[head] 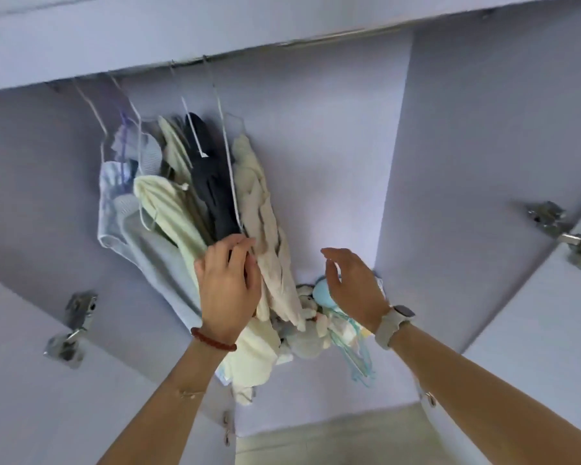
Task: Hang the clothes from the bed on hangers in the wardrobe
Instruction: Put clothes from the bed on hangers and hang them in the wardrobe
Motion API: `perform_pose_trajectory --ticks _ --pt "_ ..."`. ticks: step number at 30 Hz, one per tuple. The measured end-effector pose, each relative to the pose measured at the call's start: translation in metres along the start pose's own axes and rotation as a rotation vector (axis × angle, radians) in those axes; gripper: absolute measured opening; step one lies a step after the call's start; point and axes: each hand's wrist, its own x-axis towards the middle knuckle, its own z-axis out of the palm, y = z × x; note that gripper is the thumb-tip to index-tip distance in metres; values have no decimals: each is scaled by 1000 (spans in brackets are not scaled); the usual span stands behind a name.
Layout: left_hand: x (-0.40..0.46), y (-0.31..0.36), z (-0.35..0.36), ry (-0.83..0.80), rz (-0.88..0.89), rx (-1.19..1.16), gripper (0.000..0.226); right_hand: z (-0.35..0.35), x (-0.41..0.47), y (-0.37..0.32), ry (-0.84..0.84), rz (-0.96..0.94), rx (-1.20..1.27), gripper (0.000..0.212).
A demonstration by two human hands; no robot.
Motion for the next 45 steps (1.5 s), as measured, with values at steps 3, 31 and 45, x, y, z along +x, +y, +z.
perform_pose_trajectory --ticks 3,31,45 --pt "36 -16 -11 135 -56 53 29 9 62 -38 -71 -31 221 27" --pt "85 -16 28 97 -148 114 43 -17 132 -37 137 44 524 34" --pt "-17 136 116 -654 444 -616 65 -150 -145 97 259 341 -262 46"
